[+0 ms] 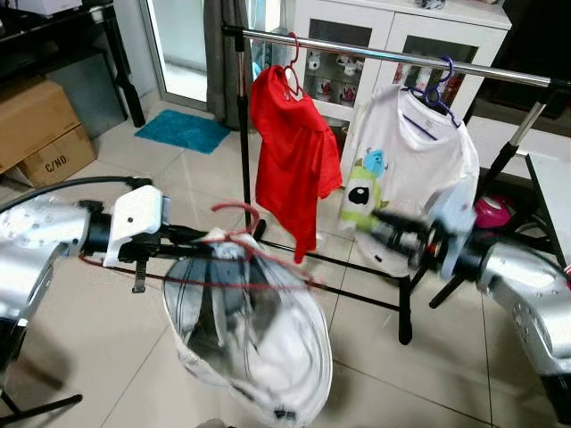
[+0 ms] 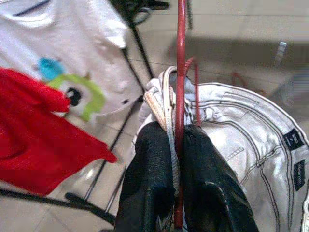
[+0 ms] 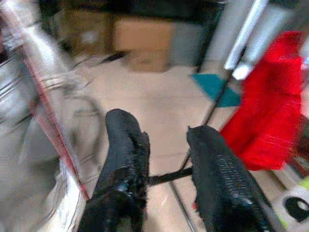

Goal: Hang hanger

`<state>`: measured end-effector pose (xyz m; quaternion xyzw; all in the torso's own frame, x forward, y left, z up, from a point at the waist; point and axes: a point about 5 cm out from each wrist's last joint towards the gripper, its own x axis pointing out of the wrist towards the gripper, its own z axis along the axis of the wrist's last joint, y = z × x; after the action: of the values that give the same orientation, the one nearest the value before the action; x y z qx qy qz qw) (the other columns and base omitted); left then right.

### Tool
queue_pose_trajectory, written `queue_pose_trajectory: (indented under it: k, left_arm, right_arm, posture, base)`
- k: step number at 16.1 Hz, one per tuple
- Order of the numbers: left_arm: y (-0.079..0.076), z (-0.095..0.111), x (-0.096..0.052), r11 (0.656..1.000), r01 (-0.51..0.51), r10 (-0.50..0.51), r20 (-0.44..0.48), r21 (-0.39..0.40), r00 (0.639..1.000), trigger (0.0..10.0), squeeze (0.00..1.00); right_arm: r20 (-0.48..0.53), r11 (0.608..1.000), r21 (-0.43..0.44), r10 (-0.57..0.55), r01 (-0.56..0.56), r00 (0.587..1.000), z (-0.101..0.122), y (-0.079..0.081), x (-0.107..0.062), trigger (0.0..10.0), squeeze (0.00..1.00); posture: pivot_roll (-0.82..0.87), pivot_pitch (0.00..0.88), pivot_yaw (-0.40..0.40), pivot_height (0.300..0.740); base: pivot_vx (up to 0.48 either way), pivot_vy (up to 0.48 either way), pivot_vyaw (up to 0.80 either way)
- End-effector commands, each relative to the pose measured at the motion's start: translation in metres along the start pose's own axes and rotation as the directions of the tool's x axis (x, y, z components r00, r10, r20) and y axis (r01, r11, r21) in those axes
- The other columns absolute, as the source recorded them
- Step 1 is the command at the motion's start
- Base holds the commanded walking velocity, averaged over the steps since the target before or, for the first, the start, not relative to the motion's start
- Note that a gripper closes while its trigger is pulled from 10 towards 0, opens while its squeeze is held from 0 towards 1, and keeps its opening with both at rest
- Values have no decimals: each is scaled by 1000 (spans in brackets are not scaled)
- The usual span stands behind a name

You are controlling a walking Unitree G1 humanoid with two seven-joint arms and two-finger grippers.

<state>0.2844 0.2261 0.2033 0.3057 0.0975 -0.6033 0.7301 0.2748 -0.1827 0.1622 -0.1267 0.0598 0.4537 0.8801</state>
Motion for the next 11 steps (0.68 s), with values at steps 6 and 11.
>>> queue_pose_trajectory:
  k: [6, 11]
  left_arm:
    - [23, 38, 1, 980, 82, -94, 61, 179, 994, 0, 0]
    - [31, 48, 6, 969, 53, -81, 109, 243, 991, 0, 0]
  right_arm:
    - [59, 989, -17, 148, -147, 987, 17, 30, 21, 10000, 1000]
    - [119, 992, 71, 93, -102, 989, 30, 44, 51, 10000, 1000]
  posture:
    - [-102, 0, 12, 740]
    - [-91, 0, 31, 740]
  base:
    - [0, 0, 0]
    - [0, 0, 0]
